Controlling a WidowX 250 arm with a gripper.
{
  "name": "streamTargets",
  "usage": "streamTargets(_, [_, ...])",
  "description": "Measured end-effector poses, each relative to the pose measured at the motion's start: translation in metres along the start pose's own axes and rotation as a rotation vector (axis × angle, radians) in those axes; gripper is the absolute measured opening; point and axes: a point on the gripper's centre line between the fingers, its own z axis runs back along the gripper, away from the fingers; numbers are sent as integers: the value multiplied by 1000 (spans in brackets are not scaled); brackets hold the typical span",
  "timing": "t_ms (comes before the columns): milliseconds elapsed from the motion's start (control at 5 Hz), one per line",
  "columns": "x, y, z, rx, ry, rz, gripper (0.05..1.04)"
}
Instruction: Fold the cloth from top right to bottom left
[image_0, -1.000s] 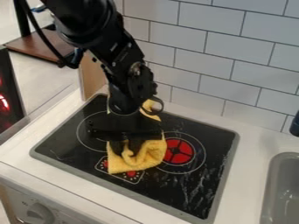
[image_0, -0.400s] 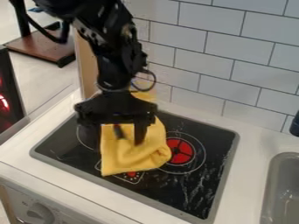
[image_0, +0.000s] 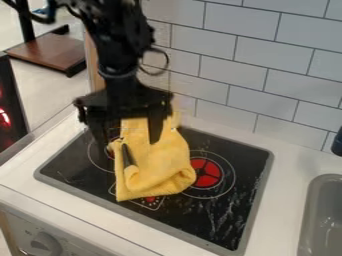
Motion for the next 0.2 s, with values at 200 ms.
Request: streamTargets(200, [4, -2, 10, -8, -6, -16, 999])
